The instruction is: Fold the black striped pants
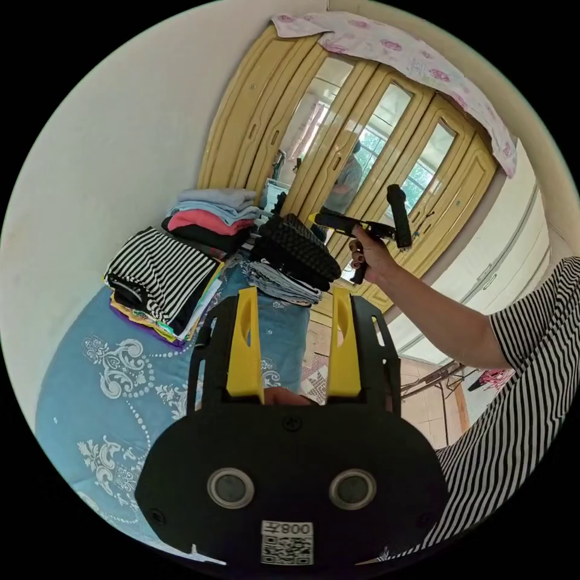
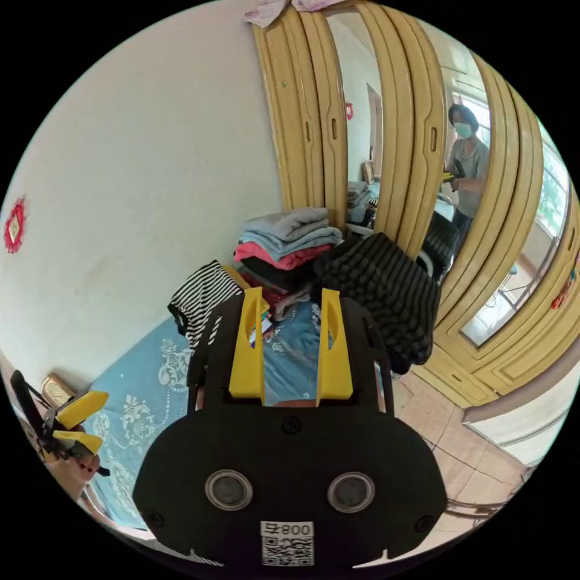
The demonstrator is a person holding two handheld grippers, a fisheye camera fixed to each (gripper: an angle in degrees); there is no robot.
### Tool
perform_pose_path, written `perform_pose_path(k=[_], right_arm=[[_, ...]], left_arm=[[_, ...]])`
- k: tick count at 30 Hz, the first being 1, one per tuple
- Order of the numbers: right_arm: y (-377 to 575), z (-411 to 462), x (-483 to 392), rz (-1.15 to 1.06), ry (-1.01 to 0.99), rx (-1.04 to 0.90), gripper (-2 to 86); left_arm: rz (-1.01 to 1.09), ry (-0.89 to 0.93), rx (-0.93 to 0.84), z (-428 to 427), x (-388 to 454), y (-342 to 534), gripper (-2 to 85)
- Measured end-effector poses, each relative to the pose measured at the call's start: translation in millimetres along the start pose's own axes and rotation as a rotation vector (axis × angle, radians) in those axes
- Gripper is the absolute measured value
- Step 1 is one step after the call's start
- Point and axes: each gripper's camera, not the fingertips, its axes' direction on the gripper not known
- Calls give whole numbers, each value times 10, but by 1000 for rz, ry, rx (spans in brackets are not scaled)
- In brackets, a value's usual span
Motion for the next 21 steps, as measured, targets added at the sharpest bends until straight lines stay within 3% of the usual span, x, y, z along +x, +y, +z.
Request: perform_pose_path(k=[5, 11, 21], right_arm=[[-909, 852, 270, -125, 40, -44, 137], [-1810, 1922, 461, -373, 5, -258, 137], [-2457, 2512, 966, -381, 43, -309, 83]], left_arm=[[-34, -9, -50, 1214, -445, -936, 158], [-221, 72, -121, 2589, -1134, -1897, 156], [-401, 149, -159, 3912, -1918, -2993, 153]])
